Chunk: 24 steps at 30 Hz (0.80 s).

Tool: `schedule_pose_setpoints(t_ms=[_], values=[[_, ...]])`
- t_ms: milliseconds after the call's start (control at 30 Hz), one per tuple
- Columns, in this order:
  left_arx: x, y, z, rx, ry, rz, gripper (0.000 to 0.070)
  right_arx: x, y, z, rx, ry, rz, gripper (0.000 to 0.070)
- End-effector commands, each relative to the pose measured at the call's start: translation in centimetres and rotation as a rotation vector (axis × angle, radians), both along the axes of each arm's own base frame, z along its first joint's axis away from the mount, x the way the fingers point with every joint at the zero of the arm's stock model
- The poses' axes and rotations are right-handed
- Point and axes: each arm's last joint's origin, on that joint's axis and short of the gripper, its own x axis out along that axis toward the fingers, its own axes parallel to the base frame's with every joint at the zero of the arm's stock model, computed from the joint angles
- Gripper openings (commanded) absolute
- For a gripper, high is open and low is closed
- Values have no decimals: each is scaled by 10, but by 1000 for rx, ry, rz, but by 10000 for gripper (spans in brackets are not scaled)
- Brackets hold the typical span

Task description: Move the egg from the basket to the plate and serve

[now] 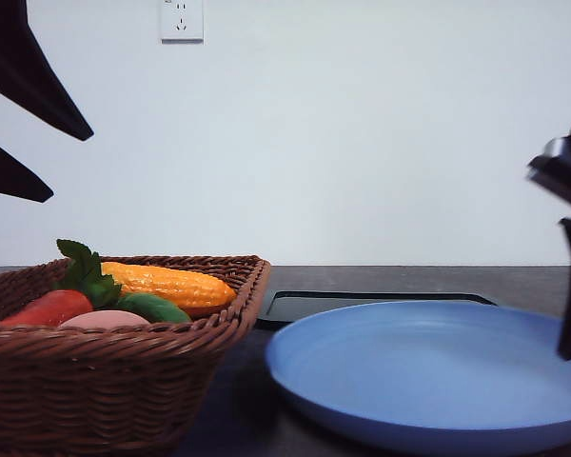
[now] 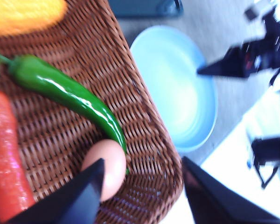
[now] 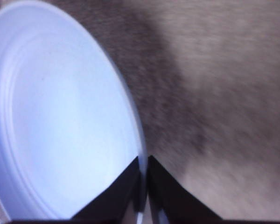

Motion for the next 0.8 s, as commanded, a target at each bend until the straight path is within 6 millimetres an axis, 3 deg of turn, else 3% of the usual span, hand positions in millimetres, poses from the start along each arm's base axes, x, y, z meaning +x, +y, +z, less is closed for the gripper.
schedule_pose_setpoints(t_ms=[0, 400, 767], values=[[2, -5, 12, 3, -88, -55, 410, -1, -3, 8, 0, -37, 7, 0], [-12, -41, 23, 354, -262, -187, 410, -31, -26, 51, 15, -231, -95, 0], [2, -81, -11, 541, -209, -273, 410, -41, -26, 59, 20, -263, -100, 0]])
